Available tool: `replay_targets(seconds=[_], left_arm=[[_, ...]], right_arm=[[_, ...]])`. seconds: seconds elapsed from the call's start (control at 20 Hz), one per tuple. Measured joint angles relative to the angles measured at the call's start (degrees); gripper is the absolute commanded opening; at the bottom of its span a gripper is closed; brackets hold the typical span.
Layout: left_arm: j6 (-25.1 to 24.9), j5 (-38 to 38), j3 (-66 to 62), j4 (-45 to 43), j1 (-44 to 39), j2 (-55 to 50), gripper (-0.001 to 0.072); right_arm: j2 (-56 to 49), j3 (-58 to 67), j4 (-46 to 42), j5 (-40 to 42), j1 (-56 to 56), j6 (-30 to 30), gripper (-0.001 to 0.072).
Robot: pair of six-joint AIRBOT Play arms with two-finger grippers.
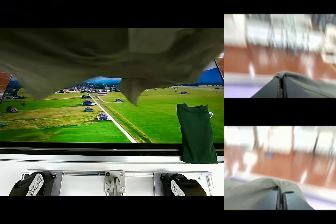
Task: Fold the shirts.
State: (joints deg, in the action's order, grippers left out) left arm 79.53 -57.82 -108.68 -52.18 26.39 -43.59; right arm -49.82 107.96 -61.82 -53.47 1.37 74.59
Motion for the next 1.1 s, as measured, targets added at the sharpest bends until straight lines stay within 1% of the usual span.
replay_targets(seconds=[0.1,0.15,0.3,0.4,0.55,0.65,0.8,0.9,1.0,1.1], left_arm=[[2.8,0.4,-4.1,-5.0,0.0,2.3,0.0036],[3.8,-0.5,-5.3,-7.5,0.0,3.2,0.0036],[5.4,-6.7,-7.2,-12.2,0.0,5.1,0.0036],[5.9,-12.7,-7.7,-13.7,0.0,5.6,0.0037],[5.8,-21.5,-7.4,-14.7,0.0,6.2,0.0037],[5.3,-27.0,-5.5,-15.2,0.0,6.7,0.0036],[4.3,-32.4,1.3,-15.2,0.0,8.0,0.0036],[4.0,-34.6,8.9,-15.3,0.0,9.0,0.0036],[3.5,-35.4,17.9,-15.3,0.0,9.3,0.0036],[2.4,-33.3,26.4,-14.5,0.0,8.5,0.0036]], right_arm=[[3.7,2.7,-3.4,-0.5,0.0,0.3,0.0059],[5.6,3.6,-5.5,-1.6,0.0,0.8,0.0059],[9.3,4.9,-10.3,-6.3,0.0,2.3,0.0059],[10.7,5.3,-11.8,-11.3,0.0,3.2,0.0059],[10.8,5.6,-14.2,-21.7,0.0,5.0,0.0059],[9.5,5.6,-16.4,-30.2,0.0,7.1,0.0059],[5.9,5.5,-20.3,-42.1,0.0,10.4,0.0059],[3.2,4.0,-21.5,-46.5,0.0,12.4,0.0059],[0.6,0.1,-22.0,-48.2,0.0,14.3,0.0058],[-2.1,-6.2,-22.3,-46.6,0.0,15.4,0.0058]])
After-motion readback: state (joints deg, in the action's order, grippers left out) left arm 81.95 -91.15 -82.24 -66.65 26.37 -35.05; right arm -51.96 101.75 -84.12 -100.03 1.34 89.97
